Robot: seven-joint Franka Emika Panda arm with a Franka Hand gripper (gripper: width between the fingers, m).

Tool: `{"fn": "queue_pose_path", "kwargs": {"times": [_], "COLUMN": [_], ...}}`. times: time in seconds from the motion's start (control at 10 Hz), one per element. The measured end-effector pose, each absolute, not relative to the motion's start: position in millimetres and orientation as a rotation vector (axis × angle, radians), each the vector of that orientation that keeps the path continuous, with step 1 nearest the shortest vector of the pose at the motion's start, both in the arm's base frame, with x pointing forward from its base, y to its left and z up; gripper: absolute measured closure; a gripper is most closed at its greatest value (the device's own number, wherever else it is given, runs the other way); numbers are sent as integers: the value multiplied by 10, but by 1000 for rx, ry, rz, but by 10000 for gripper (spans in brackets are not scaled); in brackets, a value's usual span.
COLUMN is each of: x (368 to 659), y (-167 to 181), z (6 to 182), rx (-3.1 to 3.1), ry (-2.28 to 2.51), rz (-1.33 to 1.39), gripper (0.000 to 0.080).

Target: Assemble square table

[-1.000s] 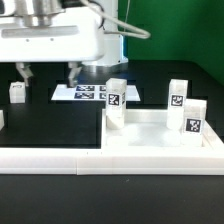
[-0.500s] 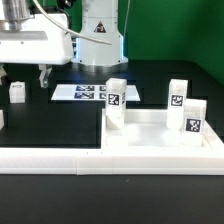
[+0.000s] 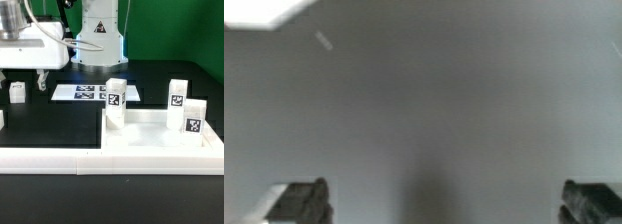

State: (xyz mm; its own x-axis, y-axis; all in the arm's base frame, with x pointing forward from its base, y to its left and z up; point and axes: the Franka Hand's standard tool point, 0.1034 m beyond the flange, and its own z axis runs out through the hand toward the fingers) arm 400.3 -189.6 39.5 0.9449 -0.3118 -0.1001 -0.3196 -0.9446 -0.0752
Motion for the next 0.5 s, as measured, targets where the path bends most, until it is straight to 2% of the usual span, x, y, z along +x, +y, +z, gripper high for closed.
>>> {"fn": "queue_pose_path", "kwargs": {"times": [0.2,0.5], "x": [3868,3881], "y": [-2106,-2086], "z": [364,360], "rx": [-3030,-3029], "ry": [503,499], "rz": [165,165], "gripper": [150,150]}}
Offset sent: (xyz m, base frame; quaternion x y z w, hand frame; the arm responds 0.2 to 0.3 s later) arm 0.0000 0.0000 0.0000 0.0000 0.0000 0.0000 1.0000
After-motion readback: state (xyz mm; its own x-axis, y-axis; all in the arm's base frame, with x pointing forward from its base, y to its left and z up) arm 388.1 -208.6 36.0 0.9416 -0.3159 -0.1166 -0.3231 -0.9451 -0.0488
